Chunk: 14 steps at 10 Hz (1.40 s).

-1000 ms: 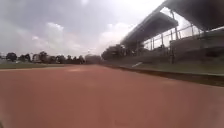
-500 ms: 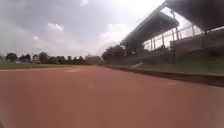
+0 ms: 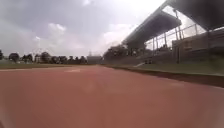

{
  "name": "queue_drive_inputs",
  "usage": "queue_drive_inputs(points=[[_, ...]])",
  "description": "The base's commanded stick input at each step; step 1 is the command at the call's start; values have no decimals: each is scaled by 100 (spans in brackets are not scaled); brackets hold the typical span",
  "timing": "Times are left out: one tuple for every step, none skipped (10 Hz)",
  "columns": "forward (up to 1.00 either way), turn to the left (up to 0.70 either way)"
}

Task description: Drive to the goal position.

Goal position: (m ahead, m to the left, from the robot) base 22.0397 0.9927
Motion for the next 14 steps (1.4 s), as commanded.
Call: queue_drive_inputs(points=[[45,27],[45,27],[45,14],[45,0],[45,0],[45,0],[45,0],[45,0],[45,0],[45,0],[45,0],[45,0],[45,0],[45,0]])
